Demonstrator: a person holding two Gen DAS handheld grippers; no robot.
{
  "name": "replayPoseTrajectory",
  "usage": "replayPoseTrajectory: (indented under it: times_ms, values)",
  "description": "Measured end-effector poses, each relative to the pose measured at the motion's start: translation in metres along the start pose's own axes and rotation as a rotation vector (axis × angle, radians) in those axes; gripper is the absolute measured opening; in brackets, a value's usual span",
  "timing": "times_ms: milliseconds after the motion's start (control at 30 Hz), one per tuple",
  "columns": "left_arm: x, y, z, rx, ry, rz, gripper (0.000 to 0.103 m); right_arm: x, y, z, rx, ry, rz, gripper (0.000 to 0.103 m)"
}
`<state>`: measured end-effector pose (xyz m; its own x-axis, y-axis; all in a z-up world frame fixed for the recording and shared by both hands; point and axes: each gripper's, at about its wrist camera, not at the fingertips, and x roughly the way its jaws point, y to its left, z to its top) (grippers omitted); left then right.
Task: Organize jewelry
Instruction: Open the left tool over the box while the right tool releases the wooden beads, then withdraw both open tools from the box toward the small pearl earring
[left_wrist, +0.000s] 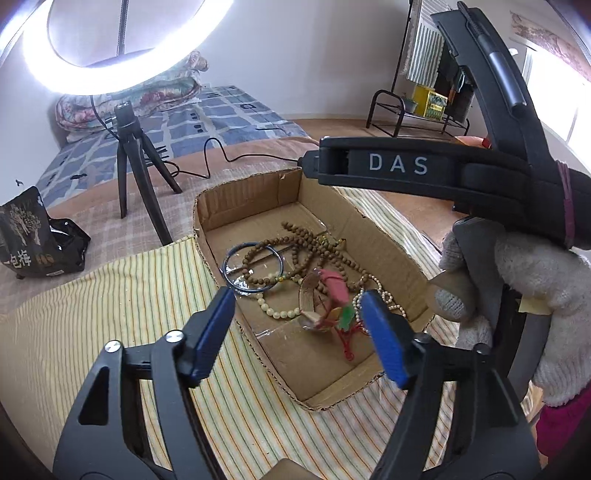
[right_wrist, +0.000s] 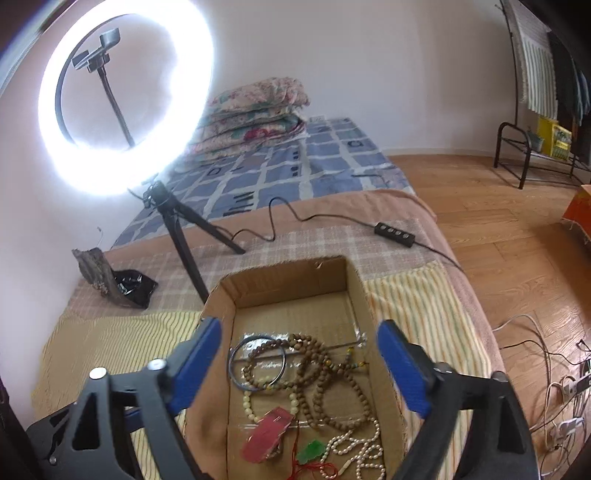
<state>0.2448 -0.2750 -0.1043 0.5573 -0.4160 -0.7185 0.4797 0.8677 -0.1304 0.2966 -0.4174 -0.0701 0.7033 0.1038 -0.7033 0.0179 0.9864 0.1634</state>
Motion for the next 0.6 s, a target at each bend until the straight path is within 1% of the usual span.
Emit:
replayPoseTrajectory:
  times_ms: [33,67,100,233,600]
  values:
    - [0.0000,0.0003,-0.0002,-0.002,0.001,0.001,0.075,-0.0001,0.0004,0.0009,-0.001,0.000,-0.007,0.096]
    - [0.0002,0.0006,-0.0002,-0.003,0.004,0.001,0.075,0.0002,-0.0002,0.0023,0.001,-0.003,-0.012,0.101]
    - [0.0008,0.0007,-0.0002,-0.002,0.009,0.004,0.075,-0.0001,-0.0004,0.0023,0.003,-0.010,-0.018,0.103]
    - [0.0036,0.0004,-0.0007,0.006,0.027,0.012,0.075,0.0015,-0.0003,0.0029,0.001,0.000,-0.030,0.103]
    - [0.0030,-0.0003,-0.0020,0.011,0.032,0.022,0.075,-0.0004,0.0013,0.0016,-0.004,0.001,-0.045,0.103]
